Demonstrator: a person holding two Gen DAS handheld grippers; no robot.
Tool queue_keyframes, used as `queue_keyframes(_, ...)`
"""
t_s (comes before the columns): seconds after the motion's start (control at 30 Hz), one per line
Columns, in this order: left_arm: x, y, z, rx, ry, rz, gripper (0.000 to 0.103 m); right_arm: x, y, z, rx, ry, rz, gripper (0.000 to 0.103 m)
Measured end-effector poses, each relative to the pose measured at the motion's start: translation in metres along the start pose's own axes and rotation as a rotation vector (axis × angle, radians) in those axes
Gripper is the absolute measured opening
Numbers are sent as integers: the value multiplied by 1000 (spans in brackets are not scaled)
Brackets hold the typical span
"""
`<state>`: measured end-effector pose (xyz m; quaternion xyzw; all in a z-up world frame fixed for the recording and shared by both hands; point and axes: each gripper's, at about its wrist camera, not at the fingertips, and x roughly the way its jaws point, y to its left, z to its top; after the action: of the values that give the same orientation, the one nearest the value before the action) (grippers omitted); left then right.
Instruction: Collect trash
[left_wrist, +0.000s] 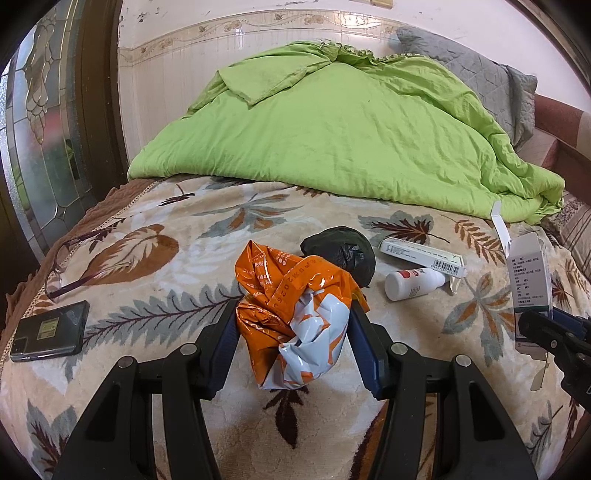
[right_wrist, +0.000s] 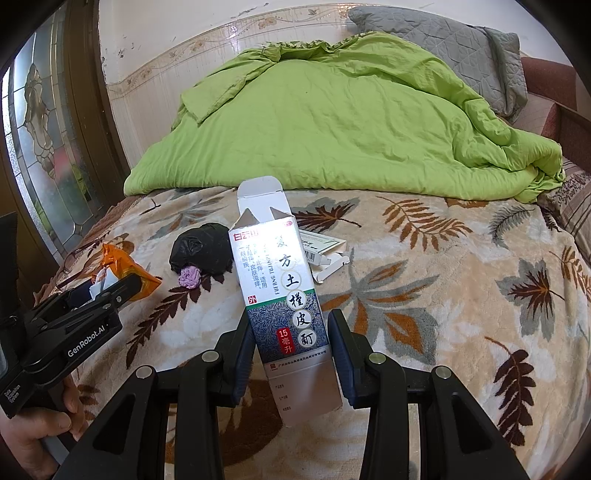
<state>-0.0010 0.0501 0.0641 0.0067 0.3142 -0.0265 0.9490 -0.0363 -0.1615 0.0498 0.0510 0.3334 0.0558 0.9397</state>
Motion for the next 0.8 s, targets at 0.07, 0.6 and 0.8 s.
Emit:
queue_keyframes(0.07,0,1,0,-2,0,6,56,1,1,0,1,1,2,42)
queue_keyframes(0.6,-3,-1,0,6,-15,5,56,0,1,0,-2,-1,1,42)
queue_keyframes(0.8,-3,-1,0,6,-14,2,56,0,1,0,-2,0,2,42)
